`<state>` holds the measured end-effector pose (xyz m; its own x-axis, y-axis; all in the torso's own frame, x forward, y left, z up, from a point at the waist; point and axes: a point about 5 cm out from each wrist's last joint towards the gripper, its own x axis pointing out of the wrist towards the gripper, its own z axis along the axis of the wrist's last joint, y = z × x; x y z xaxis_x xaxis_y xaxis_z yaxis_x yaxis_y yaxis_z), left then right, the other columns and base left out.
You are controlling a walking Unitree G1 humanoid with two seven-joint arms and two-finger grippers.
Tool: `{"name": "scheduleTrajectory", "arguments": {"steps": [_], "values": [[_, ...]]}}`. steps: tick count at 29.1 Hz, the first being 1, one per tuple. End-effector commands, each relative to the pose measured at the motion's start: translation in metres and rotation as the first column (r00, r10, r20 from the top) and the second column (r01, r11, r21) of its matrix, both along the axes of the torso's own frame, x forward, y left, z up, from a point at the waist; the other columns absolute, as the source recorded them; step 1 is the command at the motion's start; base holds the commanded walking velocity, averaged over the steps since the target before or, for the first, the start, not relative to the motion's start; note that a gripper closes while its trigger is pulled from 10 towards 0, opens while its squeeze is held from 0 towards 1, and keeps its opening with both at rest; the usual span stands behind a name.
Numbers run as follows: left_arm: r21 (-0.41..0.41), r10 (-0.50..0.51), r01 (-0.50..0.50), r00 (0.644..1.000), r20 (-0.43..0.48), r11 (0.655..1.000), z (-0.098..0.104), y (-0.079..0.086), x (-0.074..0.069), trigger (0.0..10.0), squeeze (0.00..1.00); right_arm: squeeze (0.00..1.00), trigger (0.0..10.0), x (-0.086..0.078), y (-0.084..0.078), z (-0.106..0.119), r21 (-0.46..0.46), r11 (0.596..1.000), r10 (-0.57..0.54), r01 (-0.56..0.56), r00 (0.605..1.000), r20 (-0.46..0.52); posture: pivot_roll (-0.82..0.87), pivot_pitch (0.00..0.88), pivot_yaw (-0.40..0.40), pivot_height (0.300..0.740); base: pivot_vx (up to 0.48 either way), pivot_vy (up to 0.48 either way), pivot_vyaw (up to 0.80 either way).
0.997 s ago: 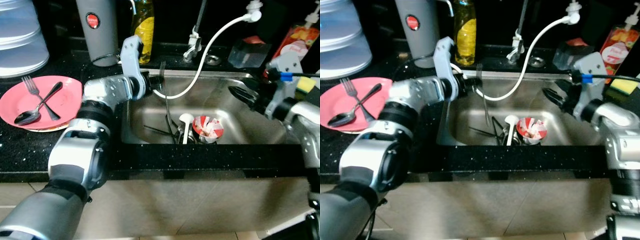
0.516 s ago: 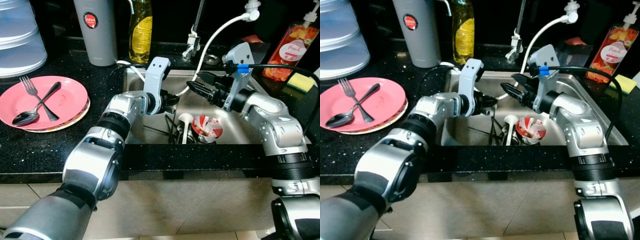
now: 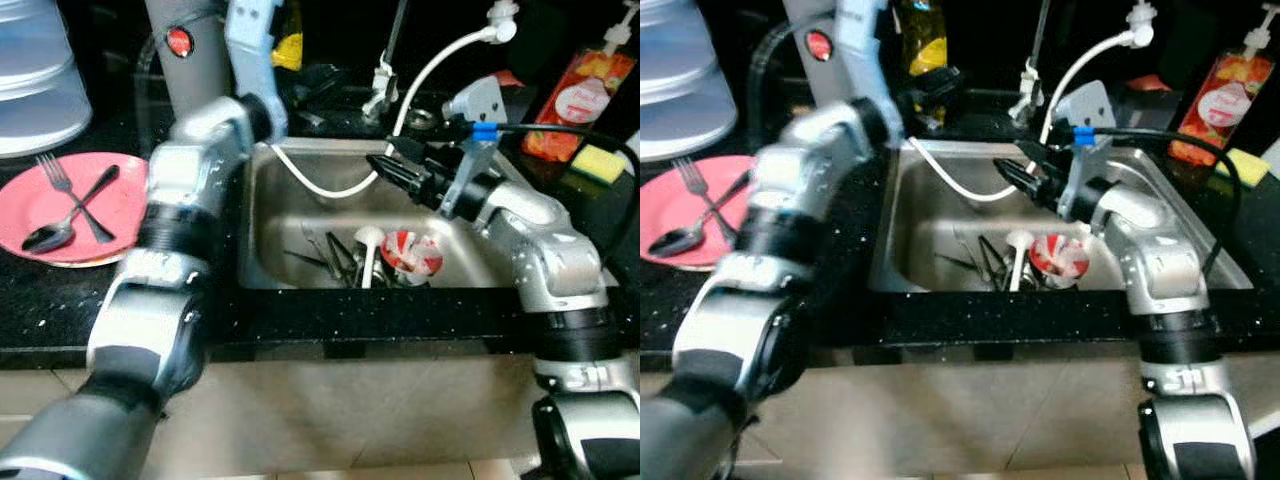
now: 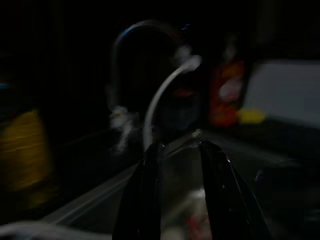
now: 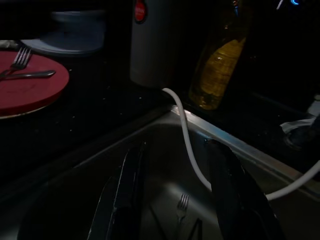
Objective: Kitchen organization
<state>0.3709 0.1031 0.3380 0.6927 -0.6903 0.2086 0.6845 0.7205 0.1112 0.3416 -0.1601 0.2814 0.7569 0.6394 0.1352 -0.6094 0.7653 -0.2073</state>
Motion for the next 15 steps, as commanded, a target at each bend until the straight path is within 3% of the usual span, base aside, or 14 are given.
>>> {"name": "scheduleTrajectory", "arguments": {"steps": [1, 3, 6, 12, 13, 14, 15], "values": [[0.087, 0.05, -0.046, 0.998, -0.039, 0.995, -0.006, 0.004, -0.008, 10.0, 0.0, 0.0, 10.0, -0.002, 0.0, 0.003, 0.038, 0.999, -0.02, 0.019, 1.0, 0.014, 0.23, 0.0, -0.051, 0.74, 0.0, 0.0, 0.0], [0.111, 0.092, -0.084, 0.993, -0.068, 0.99, -0.013, 0.012, -0.014, 10.0, 0.0, 0.0, 10.0, 0.002, -0.002, 0.007, 0.072, 0.995, -0.074, 0.072, 0.997, 0.028, 0.23, 0.0, -0.049, 0.74, 0.0, 0.0, 0.0], [0.178, 0.241, -0.226, 0.968, -0.067, 0.958, -0.03, 0.039, -0.032, 10.0, 0.0, 0.0, 10.0, 0.012, -0.012, 0.013, 0.163, 0.958, -0.244, 0.235, 0.969, 0.034, 0.23, 0.0, -0.045, 0.74, 0.0, 0.0, 0.0], [0.254, 0.446, -0.42, 0.893, -0.053, 0.871, -0.036, 0.076, -0.054, 10.0, 0.0, 0.0, 10.0, 0.014, -0.022, 0.014, 0.225, 0.922, -0.329, 0.315, 0.944, 0.027, 0.25, 0.0, -0.053, 0.74, 0.0, 0.0, 0.0], [0.254, 0.446, -0.42, 0.893, -0.053, 0.871, -0.036, 0.076, -0.054, 10.0, 0.0, 0.0, 10.0, 0.014, -0.022, 0.014, 0.225, 0.922, -0.329, 0.315, 0.944, 0.027, 0.25, 0.0, -0.053, 0.74, 0.0, 0.0, 0.0], [0.278, 0.495, -0.47, 0.869, -0.024, 0.838, -0.034, 0.083, -0.058, 10.0, 0.0, 0.0, 10.0, 0.014, -0.022, 0.014, 0.226, 0.921, -0.332, 0.318, 0.943, 0.027, 0.26, 0.0, -0.054, 0.74, 0.0, 0.0, 0.0], [0.278, 0.495, -0.47, 0.869, -0.024, 0.838, -0.034, 0.083, -0.058, 10.0, 0.0, 0.0, 10.0, 0.014, -0.022, 0.014, 0.226, 0.921, -0.332, 0.318, 0.943, 0.027, 0.26, 0.0, -0.054, 0.74, 0.0, 0.0, 0.0]]}}
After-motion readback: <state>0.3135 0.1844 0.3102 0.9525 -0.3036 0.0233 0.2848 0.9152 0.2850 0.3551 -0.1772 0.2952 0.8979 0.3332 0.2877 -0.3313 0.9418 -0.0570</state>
